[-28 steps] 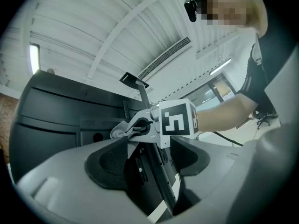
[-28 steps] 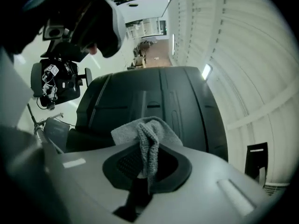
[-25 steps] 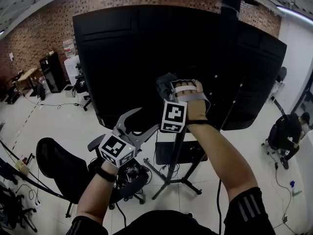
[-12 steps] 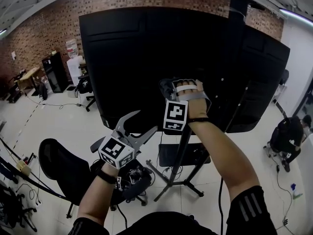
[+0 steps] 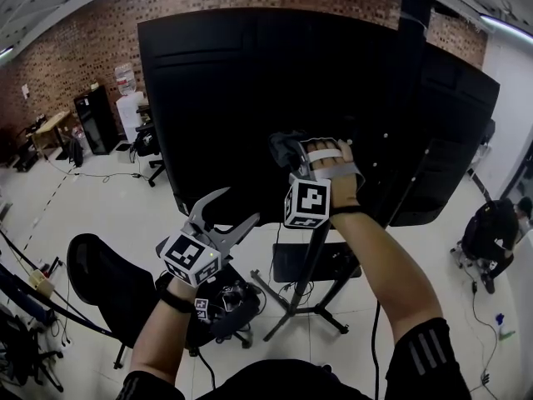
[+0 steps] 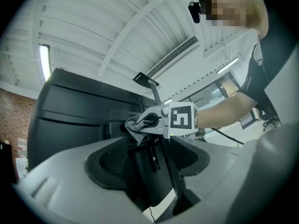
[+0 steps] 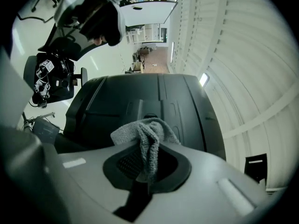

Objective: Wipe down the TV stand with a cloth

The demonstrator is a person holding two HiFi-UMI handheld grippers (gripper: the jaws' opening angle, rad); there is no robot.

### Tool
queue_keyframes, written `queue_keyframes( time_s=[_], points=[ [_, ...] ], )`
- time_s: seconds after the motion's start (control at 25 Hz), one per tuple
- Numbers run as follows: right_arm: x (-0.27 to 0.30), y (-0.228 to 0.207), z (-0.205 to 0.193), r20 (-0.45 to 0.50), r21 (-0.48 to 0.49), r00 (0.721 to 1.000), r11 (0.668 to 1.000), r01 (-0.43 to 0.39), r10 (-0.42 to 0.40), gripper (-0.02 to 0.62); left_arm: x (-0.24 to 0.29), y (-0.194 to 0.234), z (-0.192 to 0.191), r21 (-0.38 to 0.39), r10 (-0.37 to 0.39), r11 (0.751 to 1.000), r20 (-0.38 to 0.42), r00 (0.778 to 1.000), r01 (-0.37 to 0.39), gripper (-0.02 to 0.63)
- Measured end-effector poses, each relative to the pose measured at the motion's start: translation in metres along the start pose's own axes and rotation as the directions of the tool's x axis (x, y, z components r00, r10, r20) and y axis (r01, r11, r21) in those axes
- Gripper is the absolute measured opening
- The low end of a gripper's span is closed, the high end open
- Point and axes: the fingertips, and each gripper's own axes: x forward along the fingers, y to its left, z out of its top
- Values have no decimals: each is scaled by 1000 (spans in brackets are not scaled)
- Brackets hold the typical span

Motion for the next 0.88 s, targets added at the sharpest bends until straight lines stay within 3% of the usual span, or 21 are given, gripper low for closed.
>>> queue_keyframes(
  time_s=[0.4,0.68,0.8,0.88],
  points=[
    [17,6,67,112,-8,994,1000,-11,12,25,-14,8,-1,12,37,999,-15,999,-37,311],
    [25,7,84,129,3,992,1000,-12,11,25,-38,18,-8,12,82,997,-41,996,-81,311],
    [18,3,87,165,67,986,998,-21,10,25,-42,21,-8,9,90,996,-39,995,-90,311],
    [6,-3,88,229,176,973,983,-46,5,25,-40,21,-6,6,90,996,-34,995,-90,311]
  ],
)
